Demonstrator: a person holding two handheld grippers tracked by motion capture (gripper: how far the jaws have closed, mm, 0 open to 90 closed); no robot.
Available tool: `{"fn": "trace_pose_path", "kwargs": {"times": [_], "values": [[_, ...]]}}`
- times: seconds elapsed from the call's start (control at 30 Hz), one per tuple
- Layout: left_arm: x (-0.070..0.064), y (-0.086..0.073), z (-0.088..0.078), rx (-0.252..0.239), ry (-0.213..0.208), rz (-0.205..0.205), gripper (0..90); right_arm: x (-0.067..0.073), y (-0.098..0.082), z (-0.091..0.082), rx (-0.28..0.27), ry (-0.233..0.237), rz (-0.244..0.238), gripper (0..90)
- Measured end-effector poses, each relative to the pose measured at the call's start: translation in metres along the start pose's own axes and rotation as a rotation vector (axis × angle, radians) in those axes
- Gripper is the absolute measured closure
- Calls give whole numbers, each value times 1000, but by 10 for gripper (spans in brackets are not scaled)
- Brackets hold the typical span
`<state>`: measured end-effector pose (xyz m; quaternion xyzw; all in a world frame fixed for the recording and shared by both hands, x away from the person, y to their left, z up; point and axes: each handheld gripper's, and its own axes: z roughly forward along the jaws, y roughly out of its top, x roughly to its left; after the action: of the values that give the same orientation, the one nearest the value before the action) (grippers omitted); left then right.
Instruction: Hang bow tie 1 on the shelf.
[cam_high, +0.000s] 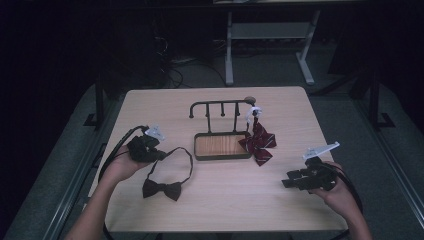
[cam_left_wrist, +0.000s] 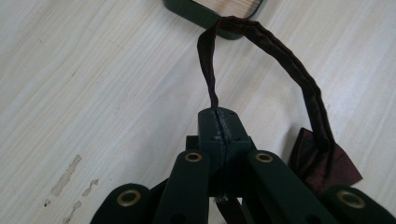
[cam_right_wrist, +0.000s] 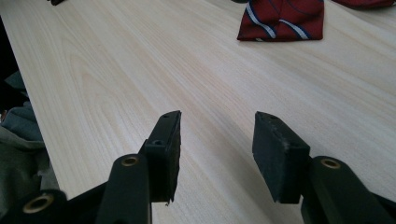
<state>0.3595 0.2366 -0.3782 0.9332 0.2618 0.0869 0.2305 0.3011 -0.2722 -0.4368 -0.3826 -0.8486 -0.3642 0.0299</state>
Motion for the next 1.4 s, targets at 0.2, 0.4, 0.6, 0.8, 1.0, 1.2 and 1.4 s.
{"fn": "trace_pose_path", "kwargs": {"times": [0.2,0.4,0.6,0.8,1.0,1.2,1.4], "values": [[-5,3,-7,-9,-8,18,897,0,0,0,-1,-3,1,516],[-9,6,-13,-11,-15,38,897,0,0,0,6,-8,-3,513],[-12,8,-19,-10,-23,55,897,0,0,0,4,-9,-5,513],[-12,10,-25,-6,-32,70,898,0,0,0,1,-9,-4,513],[-14,11,-29,-6,-45,80,898,0,0,-1,-1,-11,-2,513],[-17,14,-36,-10,-58,97,898,0,-1,0,-3,-10,-3,513],[-20,17,-42,-8,-61,111,898,0,0,0,2,-8,-1,513]]}}
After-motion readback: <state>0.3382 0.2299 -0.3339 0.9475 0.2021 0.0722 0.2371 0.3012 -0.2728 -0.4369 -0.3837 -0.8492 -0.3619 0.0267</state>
